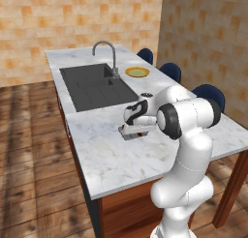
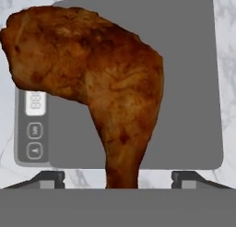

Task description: Take the chicken drumstick from the fridge and place it on the digital scale on the counter by the fridge. Wait a few seconds for a reading, then move it to the plate on the dining counter.

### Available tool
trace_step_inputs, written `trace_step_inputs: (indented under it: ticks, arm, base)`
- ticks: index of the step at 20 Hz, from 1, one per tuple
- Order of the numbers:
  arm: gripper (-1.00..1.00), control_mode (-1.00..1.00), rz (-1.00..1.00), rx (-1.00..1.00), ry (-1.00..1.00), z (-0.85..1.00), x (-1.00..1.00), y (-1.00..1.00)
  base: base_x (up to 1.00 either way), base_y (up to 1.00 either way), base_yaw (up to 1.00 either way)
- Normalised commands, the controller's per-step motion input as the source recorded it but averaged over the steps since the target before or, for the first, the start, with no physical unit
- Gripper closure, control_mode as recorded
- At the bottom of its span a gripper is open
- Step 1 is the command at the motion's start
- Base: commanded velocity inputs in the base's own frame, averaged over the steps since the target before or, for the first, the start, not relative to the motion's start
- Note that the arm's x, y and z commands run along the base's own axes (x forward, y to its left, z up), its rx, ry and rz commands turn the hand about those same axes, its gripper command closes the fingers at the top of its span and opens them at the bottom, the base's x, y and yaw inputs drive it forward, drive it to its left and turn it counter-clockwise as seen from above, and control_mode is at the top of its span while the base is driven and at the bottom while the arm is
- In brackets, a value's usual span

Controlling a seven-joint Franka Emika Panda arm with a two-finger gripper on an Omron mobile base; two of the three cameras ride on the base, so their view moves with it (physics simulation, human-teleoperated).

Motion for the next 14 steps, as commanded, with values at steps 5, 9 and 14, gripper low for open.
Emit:
trace_step_inputs:
  ticks: [5,9,14]
  arm:
    - [1.00,-1.00,0.00,0.00,0.00,0.00,0.00,0.00]
    - [1.00,-1.00,0.00,0.00,0.00,0.00,0.00,0.00]
    - [1.00,-1.00,0.00,0.00,0.00,0.02,0.00,0.00]
  base:
    - [0.00,0.00,0.00]
    - [0.00,0.00,0.00]
    - [0.00,0.00,0.00]
